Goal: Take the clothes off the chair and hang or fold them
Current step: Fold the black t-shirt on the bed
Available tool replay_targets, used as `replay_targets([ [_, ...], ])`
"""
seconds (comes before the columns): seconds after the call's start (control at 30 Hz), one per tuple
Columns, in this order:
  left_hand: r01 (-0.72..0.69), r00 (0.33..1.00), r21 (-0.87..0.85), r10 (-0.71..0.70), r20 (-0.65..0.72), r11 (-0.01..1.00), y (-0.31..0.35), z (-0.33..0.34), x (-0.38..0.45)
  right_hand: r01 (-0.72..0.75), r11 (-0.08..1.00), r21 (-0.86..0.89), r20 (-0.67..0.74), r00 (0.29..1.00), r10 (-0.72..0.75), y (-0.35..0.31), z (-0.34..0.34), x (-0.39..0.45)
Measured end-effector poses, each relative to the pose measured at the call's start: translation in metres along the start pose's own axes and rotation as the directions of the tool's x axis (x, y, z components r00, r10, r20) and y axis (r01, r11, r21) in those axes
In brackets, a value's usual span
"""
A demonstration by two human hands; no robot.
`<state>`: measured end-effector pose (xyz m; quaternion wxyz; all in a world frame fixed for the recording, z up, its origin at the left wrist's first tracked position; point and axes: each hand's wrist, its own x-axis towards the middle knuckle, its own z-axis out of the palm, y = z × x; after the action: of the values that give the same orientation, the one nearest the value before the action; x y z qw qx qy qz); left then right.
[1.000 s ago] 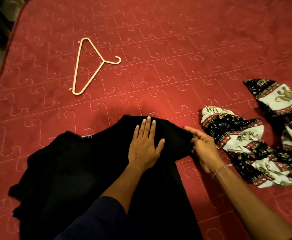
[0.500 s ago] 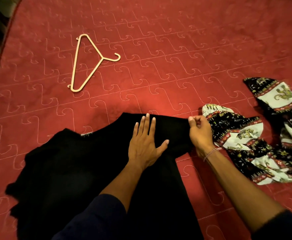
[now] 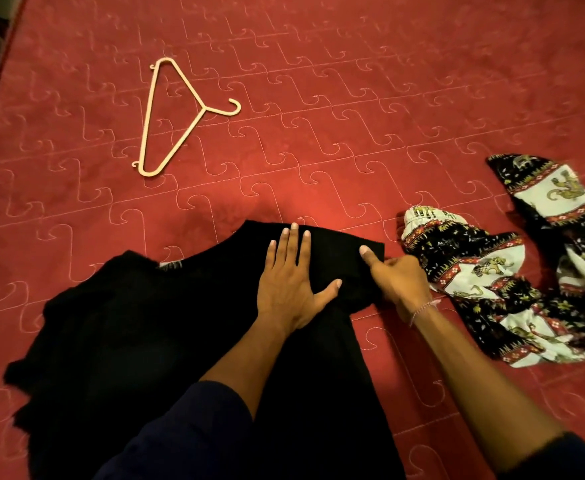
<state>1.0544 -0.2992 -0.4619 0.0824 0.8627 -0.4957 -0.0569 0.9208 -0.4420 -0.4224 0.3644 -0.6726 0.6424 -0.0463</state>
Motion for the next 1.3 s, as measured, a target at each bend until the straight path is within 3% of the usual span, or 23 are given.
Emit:
replay_targets([
  [0.1,0.004,1.0,0.009,-0.004,0.013,1.0,0.001,-0.001,0.0,0.003,1.0,0.013,0.073,0.997,-0.004,0.011,0.006,-0.013],
  [0.3,0.005,1.0,-0.021,-0.004,0.028,1.0,0.002,-0.004,0.0,0.198,0.943,0.269,-0.113,0.978,-0.173,-0.002,0.016,-0.031],
  [0.37,0.007,0.999,-0.03,-0.006,0.031,1.0,0.002,-0.005,0.0,0.227,0.937,0.265,-0.163,0.968,-0.189,0.003,0.019,-0.034],
  [0.43,0.01,0.999,-0.022,-0.009,0.033,1.0,0.002,-0.006,-0.001,0.29,0.947,0.137,-0.223,0.941,-0.256,0.012,0.021,-0.038],
  [0.5,0.012,0.999,0.0,-0.012,0.038,1.0,0.003,-0.007,0.0,0.325,0.937,-0.127,-0.264,0.9,-0.347,0.018,0.022,-0.044],
  [0.57,0.007,0.999,0.031,-0.008,0.038,1.0,0.002,-0.008,0.001,0.223,0.927,-0.303,-0.322,0.891,-0.32,0.018,0.025,-0.047],
  [0.63,0.002,0.999,0.053,-0.005,0.045,0.999,0.002,-0.009,0.002,0.126,0.926,-0.356,-0.372,0.89,-0.264,0.014,0.029,-0.048],
  [0.7,0.0,0.998,0.054,-0.004,0.066,0.999,0.0,-0.008,0.003,0.134,0.893,-0.43,-0.413,0.85,-0.326,0.015,0.032,-0.046],
  [0.77,-0.009,0.997,0.046,0.006,0.081,0.999,-0.003,-0.009,0.004,0.267,0.811,-0.52,-0.397,0.766,-0.506,0.013,0.032,-0.042],
  [0.87,-0.031,0.996,0.012,0.03,0.083,0.999,-0.008,-0.009,0.005,0.617,0.59,-0.521,-0.116,0.633,-0.765,0.005,0.039,-0.038],
  [0.97,-0.051,0.992,-0.044,0.056,0.112,0.998,-0.014,-0.012,0.006,0.639,0.58,-0.506,0.13,0.721,-0.681,0.009,0.044,-0.029],
  [1.1,-0.123,0.979,-0.061,0.131,0.157,0.991,-0.032,-0.022,-0.001,0.535,0.597,-0.598,0.147,0.805,-0.574,0.012,0.045,-0.022],
  [1.3,-0.03,0.993,0.014,0.028,0.111,0.999,-0.09,-0.056,-0.071,0.438,0.579,-0.687,0.229,0.888,-0.399,-0.011,0.041,-0.036],
])
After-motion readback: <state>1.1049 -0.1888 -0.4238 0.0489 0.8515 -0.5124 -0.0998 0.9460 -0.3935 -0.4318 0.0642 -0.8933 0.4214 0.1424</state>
